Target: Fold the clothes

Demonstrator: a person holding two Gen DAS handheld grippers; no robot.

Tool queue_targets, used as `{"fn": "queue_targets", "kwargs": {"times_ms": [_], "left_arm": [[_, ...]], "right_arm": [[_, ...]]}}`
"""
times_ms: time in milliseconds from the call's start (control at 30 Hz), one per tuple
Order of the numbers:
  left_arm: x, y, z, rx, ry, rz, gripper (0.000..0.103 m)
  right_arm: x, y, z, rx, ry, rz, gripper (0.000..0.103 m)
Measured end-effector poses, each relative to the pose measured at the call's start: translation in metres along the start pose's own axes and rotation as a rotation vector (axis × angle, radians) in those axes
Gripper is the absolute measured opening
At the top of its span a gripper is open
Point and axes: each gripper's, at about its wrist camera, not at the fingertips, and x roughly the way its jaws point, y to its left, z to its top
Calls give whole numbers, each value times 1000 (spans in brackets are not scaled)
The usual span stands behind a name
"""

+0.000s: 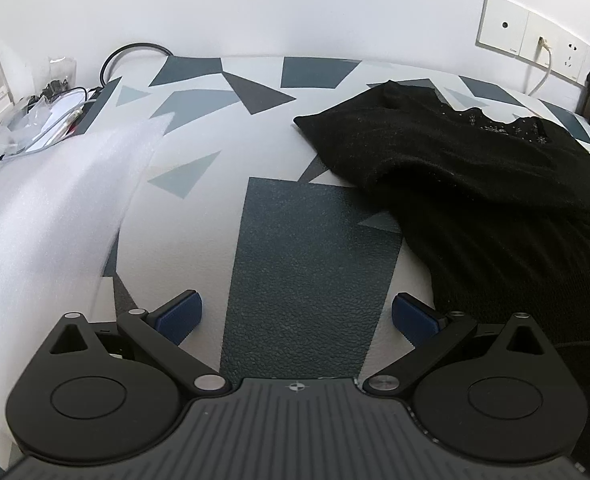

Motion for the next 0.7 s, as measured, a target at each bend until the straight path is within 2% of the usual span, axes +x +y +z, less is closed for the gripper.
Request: {"fn": "queue_targets", "kwargs": {"times_ms": [367, 700], "left_arm": [[1, -2, 3, -23, 23, 19, 103], [0, -3, 0, -29, 2, 23, 103]], "right_arm": [[-1, 0, -2, -6, -13, 5, 102], [0, 0, -2, -10, -25, 8, 102]]}}
